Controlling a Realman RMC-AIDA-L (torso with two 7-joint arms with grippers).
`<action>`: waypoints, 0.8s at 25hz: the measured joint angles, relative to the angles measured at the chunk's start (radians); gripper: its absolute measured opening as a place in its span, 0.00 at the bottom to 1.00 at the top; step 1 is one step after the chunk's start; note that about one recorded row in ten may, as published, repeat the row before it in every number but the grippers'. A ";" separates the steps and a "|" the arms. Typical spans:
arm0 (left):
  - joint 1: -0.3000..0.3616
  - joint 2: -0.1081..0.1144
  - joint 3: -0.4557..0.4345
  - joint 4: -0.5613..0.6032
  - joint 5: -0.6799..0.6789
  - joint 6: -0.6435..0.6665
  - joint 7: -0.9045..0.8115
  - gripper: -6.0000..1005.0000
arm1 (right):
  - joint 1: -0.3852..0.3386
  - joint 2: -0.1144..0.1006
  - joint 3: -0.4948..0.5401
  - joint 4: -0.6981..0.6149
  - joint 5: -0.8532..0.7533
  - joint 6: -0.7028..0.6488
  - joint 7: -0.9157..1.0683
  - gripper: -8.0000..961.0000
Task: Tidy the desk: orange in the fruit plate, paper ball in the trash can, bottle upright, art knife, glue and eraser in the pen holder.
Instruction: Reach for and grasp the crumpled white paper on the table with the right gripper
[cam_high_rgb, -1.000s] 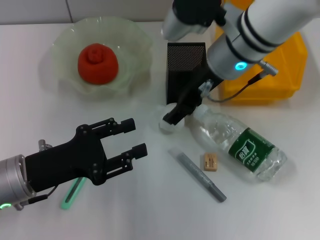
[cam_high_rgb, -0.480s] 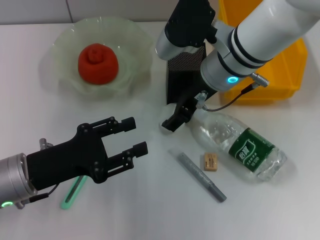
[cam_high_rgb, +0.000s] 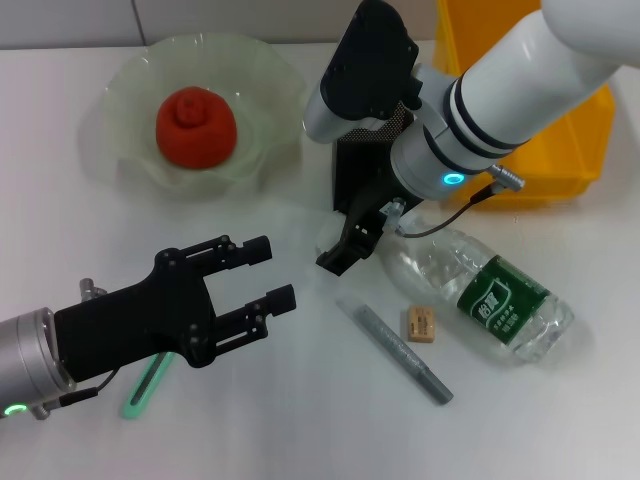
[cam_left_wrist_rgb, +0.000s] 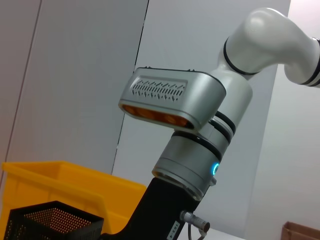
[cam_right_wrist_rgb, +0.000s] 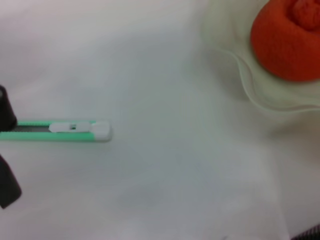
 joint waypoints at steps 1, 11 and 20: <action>0.000 0.000 0.000 0.000 0.000 0.000 0.000 0.61 | 0.000 0.000 -0.004 0.002 0.000 0.005 0.002 0.82; 0.000 -0.001 0.002 -0.002 0.000 0.000 0.000 0.61 | -0.003 0.001 -0.011 0.019 0.001 0.027 0.004 0.82; 0.002 -0.002 0.001 -0.002 -0.003 0.001 0.000 0.61 | -0.012 0.001 -0.021 0.015 0.012 0.031 0.006 0.64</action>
